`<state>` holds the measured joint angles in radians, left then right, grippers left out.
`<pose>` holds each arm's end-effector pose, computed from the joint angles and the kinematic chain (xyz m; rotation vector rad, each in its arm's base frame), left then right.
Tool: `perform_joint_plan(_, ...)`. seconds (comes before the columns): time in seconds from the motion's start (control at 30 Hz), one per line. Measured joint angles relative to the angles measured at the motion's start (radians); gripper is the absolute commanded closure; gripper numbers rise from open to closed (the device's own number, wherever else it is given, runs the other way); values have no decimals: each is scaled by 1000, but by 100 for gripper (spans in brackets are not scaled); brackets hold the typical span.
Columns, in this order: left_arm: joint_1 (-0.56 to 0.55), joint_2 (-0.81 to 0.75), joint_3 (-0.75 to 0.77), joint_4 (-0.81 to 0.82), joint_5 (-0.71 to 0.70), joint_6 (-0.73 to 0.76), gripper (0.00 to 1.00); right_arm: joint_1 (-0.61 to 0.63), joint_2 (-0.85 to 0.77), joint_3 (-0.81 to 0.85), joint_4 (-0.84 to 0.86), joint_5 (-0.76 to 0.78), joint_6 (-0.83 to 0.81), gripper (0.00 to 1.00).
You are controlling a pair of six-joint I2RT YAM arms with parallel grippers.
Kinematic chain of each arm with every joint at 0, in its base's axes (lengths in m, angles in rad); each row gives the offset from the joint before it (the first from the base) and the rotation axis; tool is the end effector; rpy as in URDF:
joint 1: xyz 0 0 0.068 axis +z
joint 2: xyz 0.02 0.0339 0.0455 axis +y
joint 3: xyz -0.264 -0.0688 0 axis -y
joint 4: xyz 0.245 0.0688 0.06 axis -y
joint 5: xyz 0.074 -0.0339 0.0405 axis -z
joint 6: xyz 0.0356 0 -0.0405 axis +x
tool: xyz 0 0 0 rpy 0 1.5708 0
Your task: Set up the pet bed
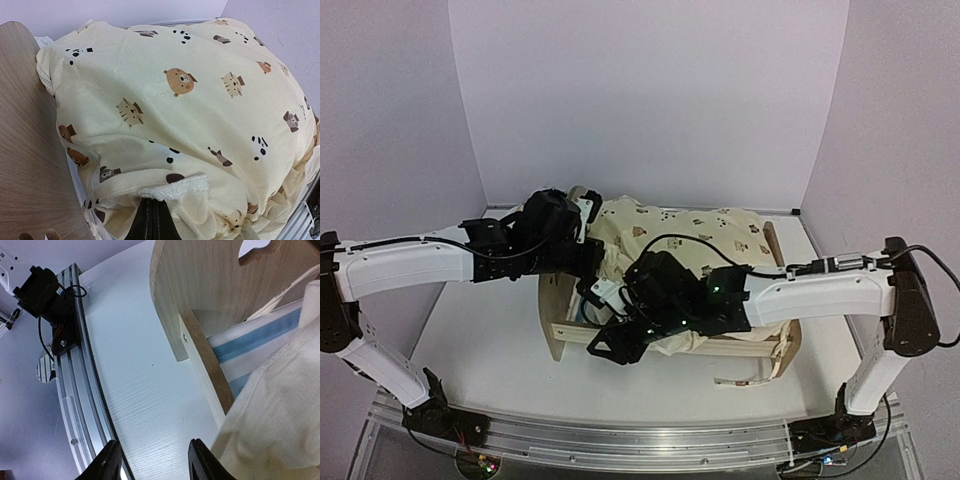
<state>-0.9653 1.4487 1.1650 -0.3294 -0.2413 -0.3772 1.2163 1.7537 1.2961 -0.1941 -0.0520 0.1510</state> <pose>0.1940 -0.2654 0.3021 0.5060 2.1494 -0.5024 0.1376 0.3771 0.2522 -1.2166 2.0044 0.7801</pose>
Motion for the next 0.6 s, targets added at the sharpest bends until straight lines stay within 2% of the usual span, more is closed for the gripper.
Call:
perform_joint_plan(0.13,-5,-1,7,9,-6,-16,100,13,55,-10,97,78,-12,54)
perform_joint_plan(0.4,-6,-4,7,46,-18,-40,100,24,84,-81,295,358,-111,53)
perform_joint_plan(0.6,-7,-17,9,56,-25,-51,100,28,84,-92,339,489,-216,52)
